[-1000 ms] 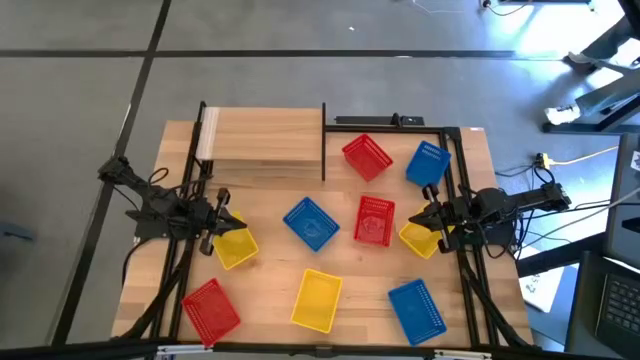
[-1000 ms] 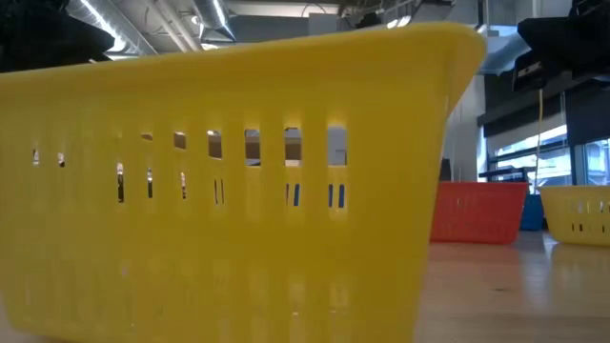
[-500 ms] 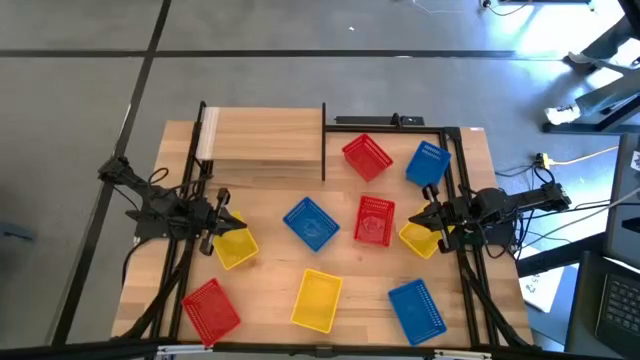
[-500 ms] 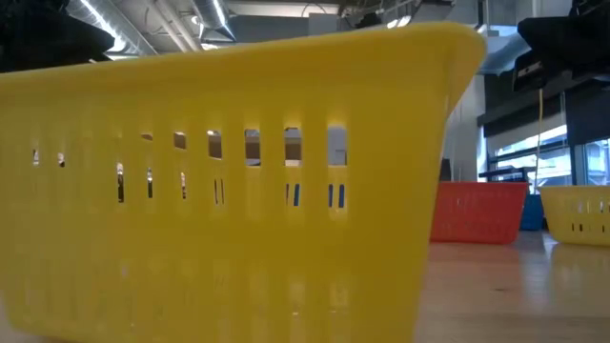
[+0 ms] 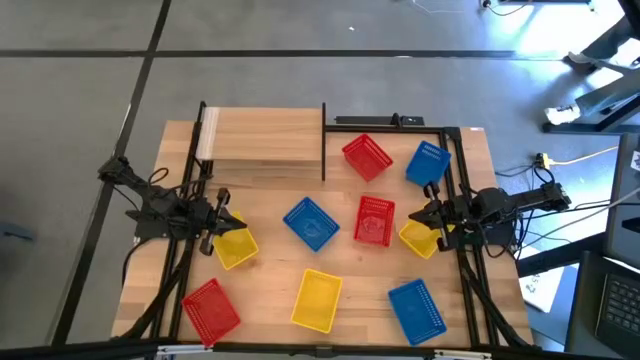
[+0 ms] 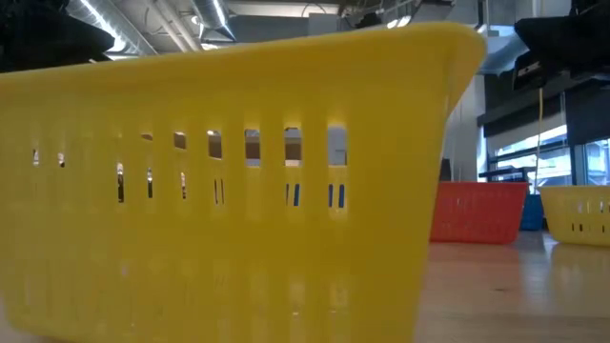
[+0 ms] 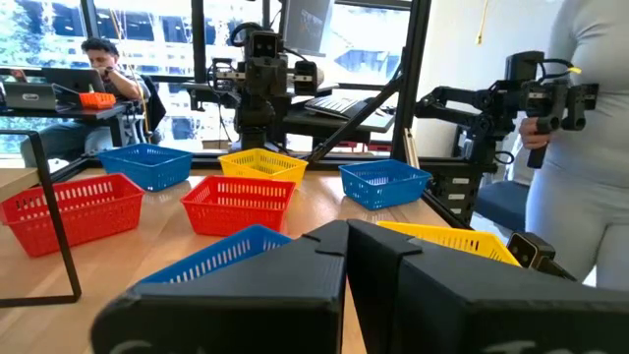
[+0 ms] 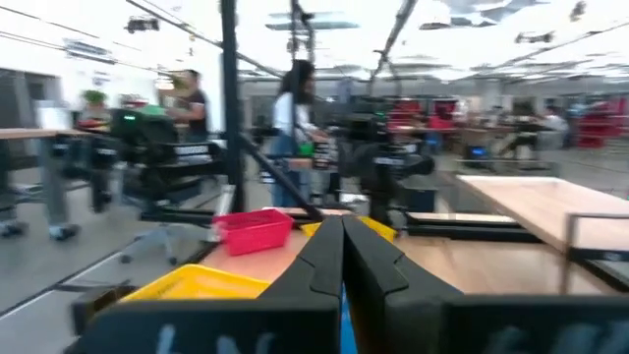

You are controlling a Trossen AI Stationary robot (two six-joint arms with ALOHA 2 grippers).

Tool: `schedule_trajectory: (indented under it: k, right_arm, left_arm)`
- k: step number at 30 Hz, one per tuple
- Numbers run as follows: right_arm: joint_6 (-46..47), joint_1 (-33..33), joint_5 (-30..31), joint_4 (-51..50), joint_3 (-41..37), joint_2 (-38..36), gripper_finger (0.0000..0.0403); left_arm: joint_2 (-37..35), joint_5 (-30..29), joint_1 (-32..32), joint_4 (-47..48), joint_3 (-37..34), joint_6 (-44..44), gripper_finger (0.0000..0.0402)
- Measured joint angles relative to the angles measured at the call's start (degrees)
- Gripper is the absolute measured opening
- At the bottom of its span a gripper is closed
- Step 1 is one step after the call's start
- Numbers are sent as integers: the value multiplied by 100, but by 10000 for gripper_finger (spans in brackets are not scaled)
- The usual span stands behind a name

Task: Stack baskets on shelf by color
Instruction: Put the middle red bin on the shelf

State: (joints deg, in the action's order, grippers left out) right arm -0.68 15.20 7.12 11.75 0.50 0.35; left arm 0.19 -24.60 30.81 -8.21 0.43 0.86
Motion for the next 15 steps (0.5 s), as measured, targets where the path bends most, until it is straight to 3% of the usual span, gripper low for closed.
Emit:
schedule_trajectory:
  k: [9,15]
  right_arm:
    - [-67,-2,1726,108,67,3,1]
    - [-237,-2,2108,-99,545,37,0]
  left_arm:
    - [0,0,2,1,2,-1,0]
    - [0,-6,1,1,2,-4,0]
